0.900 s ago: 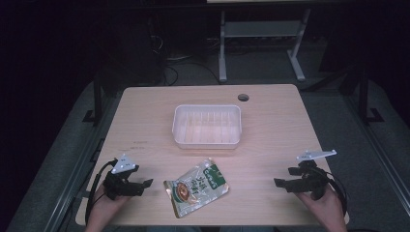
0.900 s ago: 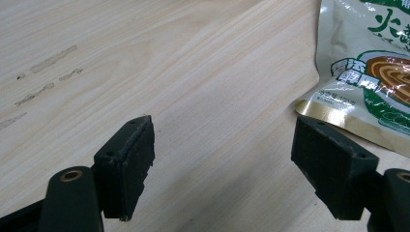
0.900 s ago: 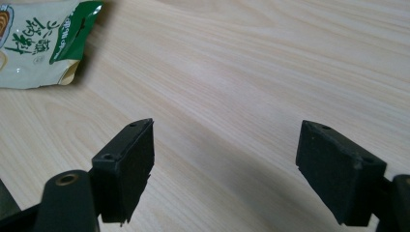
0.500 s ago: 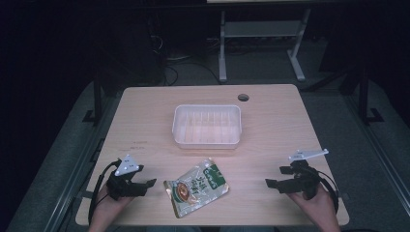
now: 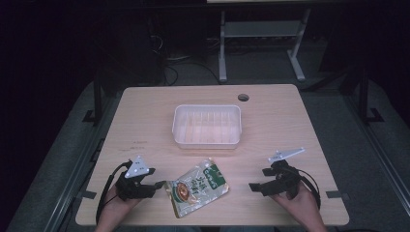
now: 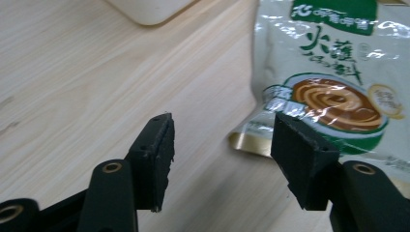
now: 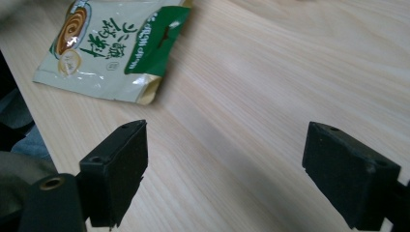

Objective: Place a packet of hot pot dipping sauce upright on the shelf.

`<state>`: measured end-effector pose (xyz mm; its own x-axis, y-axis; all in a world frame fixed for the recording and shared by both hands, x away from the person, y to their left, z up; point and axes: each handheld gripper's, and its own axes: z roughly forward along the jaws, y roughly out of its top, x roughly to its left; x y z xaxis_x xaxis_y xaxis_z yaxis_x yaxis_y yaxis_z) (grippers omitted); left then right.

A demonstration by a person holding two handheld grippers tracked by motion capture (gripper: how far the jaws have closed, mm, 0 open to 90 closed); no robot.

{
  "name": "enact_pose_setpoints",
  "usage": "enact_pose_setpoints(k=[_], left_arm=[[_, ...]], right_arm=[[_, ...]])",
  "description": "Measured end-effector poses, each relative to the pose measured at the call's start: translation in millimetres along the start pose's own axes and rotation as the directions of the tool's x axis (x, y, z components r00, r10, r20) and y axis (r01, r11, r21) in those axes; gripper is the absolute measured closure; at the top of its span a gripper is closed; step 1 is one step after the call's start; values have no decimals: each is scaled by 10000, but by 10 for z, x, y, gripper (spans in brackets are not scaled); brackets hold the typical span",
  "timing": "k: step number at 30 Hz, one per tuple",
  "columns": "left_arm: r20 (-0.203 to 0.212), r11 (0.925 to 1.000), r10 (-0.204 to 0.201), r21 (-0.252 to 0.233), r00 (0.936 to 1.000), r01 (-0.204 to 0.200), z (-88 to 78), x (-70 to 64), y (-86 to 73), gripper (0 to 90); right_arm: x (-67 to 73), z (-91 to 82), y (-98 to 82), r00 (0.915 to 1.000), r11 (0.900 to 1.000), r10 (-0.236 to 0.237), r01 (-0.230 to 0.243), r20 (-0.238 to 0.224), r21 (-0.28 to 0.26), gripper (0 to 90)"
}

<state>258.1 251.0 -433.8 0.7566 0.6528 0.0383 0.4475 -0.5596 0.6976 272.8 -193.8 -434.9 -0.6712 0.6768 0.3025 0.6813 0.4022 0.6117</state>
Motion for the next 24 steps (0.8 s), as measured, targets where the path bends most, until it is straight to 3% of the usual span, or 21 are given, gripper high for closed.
enact_pose_setpoints(k=[5,9,16,24], left_arm=[[293,9994,340,33,9990,-341,56,-103,64,465],[827,9990,456,-33,9955,-455,114,-182,103,510],[1175,9972,712,140,9905,-733,161,-255,133,615],[1324,9927,996,551,9862,-1077,226,-314,139,650]], right_arm=[[90,96,106,9997,9994,-222,225,-104,266,238],[156,215,202,9995,9976,-229,244,-229,650,297],[238,464,365,9984,9913,-133,204,-550,1299,362],[246,658,618,9945,9816,247,-49,-1015,1908,436]])
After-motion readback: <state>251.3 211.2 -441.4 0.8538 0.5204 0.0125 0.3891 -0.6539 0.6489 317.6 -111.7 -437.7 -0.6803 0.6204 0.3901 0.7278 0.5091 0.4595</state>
